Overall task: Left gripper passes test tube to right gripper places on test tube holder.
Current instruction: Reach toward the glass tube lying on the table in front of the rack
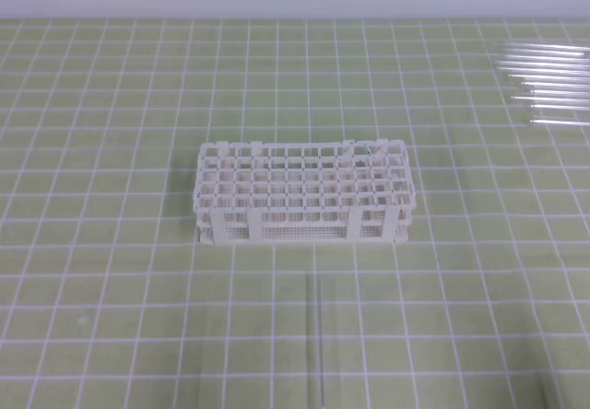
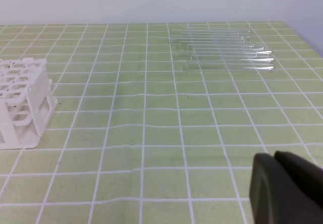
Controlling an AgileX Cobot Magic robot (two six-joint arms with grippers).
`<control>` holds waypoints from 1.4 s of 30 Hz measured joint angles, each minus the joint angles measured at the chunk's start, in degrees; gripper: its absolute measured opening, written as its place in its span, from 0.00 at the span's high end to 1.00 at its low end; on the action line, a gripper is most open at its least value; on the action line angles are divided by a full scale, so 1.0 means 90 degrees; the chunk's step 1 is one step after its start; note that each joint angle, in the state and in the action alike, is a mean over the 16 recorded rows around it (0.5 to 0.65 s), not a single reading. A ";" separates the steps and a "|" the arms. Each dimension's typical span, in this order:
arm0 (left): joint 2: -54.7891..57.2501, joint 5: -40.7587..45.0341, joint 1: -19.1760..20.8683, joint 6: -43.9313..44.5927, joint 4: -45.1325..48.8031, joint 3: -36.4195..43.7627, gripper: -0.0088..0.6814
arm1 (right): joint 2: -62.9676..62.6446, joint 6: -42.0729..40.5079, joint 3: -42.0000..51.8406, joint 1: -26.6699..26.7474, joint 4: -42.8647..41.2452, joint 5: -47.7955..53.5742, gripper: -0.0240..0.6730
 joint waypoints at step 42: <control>0.0181 0.0073 -0.0004 0.0004 -0.0192 -0.0068 0.99 | 0.0000 0.0000 0.0000 0.0000 0.0000 0.0000 0.99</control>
